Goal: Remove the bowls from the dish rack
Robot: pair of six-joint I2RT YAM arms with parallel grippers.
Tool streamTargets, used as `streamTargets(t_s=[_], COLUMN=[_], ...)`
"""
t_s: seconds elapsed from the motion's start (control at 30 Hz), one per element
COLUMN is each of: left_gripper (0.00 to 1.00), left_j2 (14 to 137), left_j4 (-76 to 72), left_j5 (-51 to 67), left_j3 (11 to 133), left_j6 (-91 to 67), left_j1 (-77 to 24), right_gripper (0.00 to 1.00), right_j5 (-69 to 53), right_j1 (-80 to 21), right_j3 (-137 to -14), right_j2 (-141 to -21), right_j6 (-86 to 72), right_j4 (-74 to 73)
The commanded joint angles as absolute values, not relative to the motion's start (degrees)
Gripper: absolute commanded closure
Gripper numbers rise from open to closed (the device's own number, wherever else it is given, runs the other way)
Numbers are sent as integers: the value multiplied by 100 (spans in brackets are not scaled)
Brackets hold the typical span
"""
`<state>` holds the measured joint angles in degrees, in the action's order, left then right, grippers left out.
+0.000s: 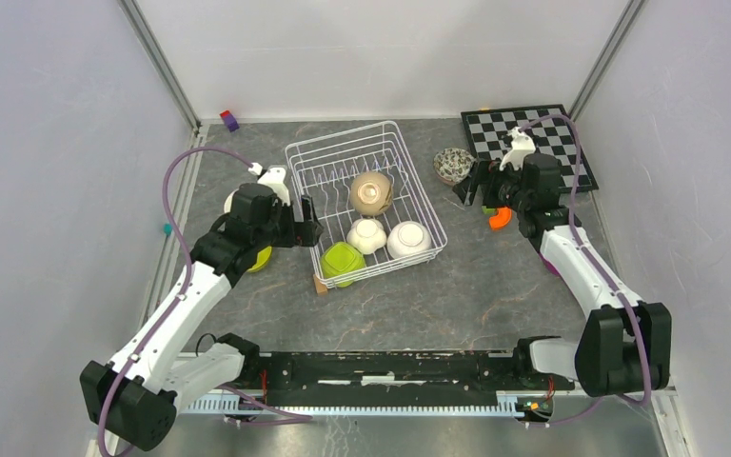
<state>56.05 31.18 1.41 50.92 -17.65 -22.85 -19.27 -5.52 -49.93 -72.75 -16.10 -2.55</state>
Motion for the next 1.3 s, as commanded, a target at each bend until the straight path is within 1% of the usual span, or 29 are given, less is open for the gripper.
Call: streamTargets(t_s=[0.0,0.27,0.4,0.53,0.63,0.83,0.93,1.0,1.27], left_gripper=[0,0,0,0,0,0,0,0,11], left_j2=[5597,5532,5723,5962,6136,6371,6441,6522,6655], left_j4=[3120,3115,3167,3205,3210,3220,3150,3153,3006], left_j5=[-355,-27,495,679,687,491,341,333,525], left_j3=[5205,5098,5273,5543,5782,6198,6215,6184,5767], left_j6=[-1418,-1344,-1589,-1713,-1740,-1758,-1743,-1706,-1608], left_j1=[-2268,-2267,-2268,-2277,-2274,-2274,-2276,-2276,-2274], right_gripper=[2,2,2,2,2,2,2,2,2], right_j5=[-1788,-1430,-1141,-618,-190,125,18,-270,-745], right_j1=[-538,-738,-1018,-1599,-2077,-2707,-2843,-2876,-2892], right_j3=[-5008,-5467,-5587,-5736,-6066,-6447,-6641,-6759,-7455], right_j2=[-7027,-7111,-7065,-7111,-7296,-7691,-7976,-8158,-8955], right_j6=[-1874,-1569,-1472,-1278,-1021,-796,-803,-787,-431], right_j4=[-116,-840,-903,-972,-1220,-1272,-1203,-1117,-966])
